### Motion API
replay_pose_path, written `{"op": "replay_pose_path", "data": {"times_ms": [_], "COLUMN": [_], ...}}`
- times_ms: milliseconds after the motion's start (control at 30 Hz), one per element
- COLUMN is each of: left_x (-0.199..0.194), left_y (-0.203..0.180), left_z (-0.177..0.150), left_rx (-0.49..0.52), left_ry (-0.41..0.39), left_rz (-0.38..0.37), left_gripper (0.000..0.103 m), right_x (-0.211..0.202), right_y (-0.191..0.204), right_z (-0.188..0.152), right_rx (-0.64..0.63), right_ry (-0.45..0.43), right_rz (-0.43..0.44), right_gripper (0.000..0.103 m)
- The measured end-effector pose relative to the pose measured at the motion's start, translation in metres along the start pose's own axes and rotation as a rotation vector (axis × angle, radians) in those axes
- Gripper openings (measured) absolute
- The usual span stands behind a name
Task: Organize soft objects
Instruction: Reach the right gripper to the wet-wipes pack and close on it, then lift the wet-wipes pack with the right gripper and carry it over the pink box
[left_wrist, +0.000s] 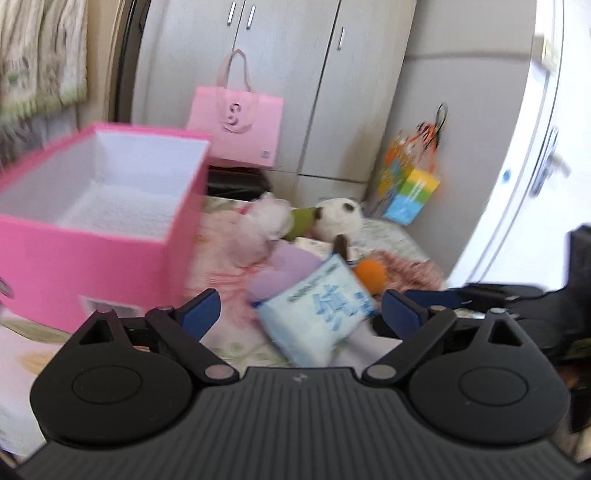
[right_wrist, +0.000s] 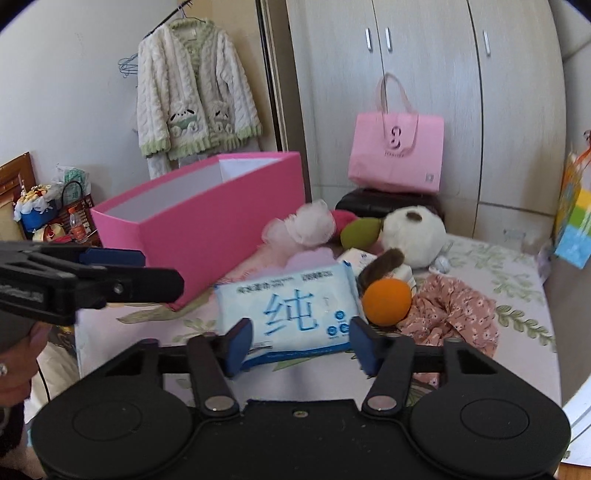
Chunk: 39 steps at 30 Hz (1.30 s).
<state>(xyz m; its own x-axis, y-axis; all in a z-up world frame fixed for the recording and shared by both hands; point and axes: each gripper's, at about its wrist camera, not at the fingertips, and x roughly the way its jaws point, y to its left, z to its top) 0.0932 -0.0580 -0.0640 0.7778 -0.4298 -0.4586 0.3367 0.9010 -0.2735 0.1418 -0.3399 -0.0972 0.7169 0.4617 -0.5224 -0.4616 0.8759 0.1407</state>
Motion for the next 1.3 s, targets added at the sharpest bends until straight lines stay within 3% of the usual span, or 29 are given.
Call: {"op": "replay_pose_path", "data": {"times_ms": [133,267,400,433,467,533,833,1067,1300], "left_x": [0.021,0.041,0.053,0.054,0.053,0.054,0.060,0.049,0.035], "left_y": [0.006,0.011,0.014,0.013,0.012,0.012,0.016,0.013,0.024], "left_z": [-0.006,-0.015,-0.021,-0.022,-0.022,-0.023,-0.026,-0.024,-0.019], "left_rx": [-0.049,-0.066,-0.081,-0.071,-0.063,-0.069,-0.133,-0.124,-0.103], "left_ry": [0.007,0.062,0.110,0.118,0.118,0.122,0.153,0.103,0.172], "left_rz": [0.008,0.025,0.033,0.029,0.024,0.020,-0.011,0.016,-0.060], "left_gripper": [0.075,0.059,0.033,0.030,0.030,0.028,0.028,0.028,0.028], "right_x": [0.017,0.033,0.049,0.053,0.055,0.058,0.059,0.048,0.026], "right_y": [-0.022,-0.036,-0.045,-0.047,-0.047,-0.044,-0.048,-0.037,-0.012], "right_z": [0.001,0.001,0.002,0.003,0.004,0.004,-0.003,-0.008,-0.019], "right_rx": [0.025,0.058,0.089,0.096,0.096,0.074,0.080,0.098,0.104], "right_ry": [0.031,0.053,0.068,0.070,0.073,0.069,0.074,0.068,0.051], "right_rz": [0.040,0.075,0.121,0.140,0.158,0.160,0.182,0.167,0.115], "right_gripper": [0.060,0.060,0.060,0.063,0.070,0.073,0.072,0.052,0.052]}}
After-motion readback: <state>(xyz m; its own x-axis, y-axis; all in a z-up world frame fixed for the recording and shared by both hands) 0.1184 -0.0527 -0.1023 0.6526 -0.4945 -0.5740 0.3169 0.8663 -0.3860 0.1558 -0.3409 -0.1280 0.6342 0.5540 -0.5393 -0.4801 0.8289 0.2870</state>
